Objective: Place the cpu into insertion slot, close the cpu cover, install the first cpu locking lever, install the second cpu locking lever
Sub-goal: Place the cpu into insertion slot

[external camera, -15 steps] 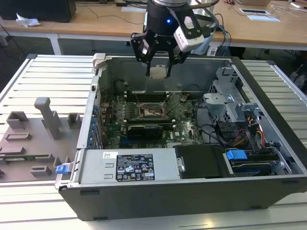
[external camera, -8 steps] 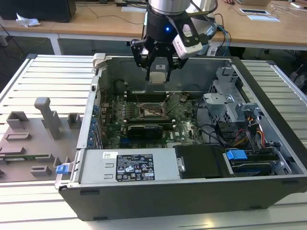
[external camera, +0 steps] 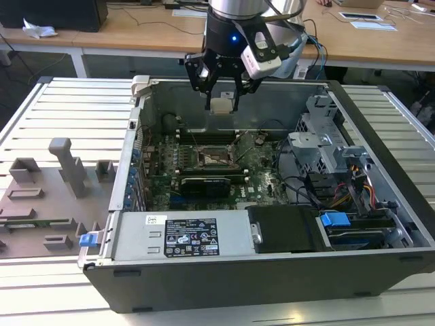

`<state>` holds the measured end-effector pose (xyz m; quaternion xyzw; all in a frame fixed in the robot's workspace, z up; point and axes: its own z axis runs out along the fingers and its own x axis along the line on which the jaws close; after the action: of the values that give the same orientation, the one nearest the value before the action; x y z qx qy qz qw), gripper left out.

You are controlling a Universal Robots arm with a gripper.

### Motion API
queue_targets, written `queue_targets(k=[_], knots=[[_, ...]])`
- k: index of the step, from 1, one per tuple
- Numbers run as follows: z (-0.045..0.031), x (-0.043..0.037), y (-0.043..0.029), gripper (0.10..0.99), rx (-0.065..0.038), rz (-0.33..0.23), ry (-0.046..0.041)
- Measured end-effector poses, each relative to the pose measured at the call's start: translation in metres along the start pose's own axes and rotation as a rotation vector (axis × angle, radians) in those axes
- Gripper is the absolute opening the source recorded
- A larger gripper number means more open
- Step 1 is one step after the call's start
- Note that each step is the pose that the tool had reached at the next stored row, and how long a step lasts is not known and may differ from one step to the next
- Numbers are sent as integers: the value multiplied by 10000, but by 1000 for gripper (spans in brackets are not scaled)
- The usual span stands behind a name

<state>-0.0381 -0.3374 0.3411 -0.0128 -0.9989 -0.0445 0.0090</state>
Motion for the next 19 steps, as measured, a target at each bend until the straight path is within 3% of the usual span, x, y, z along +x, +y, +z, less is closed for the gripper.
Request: queue_targets(k=[6,19], knots=[[102,-2,-8,541,2,-1,1],[233,-4,-19,541,1,0,1]])
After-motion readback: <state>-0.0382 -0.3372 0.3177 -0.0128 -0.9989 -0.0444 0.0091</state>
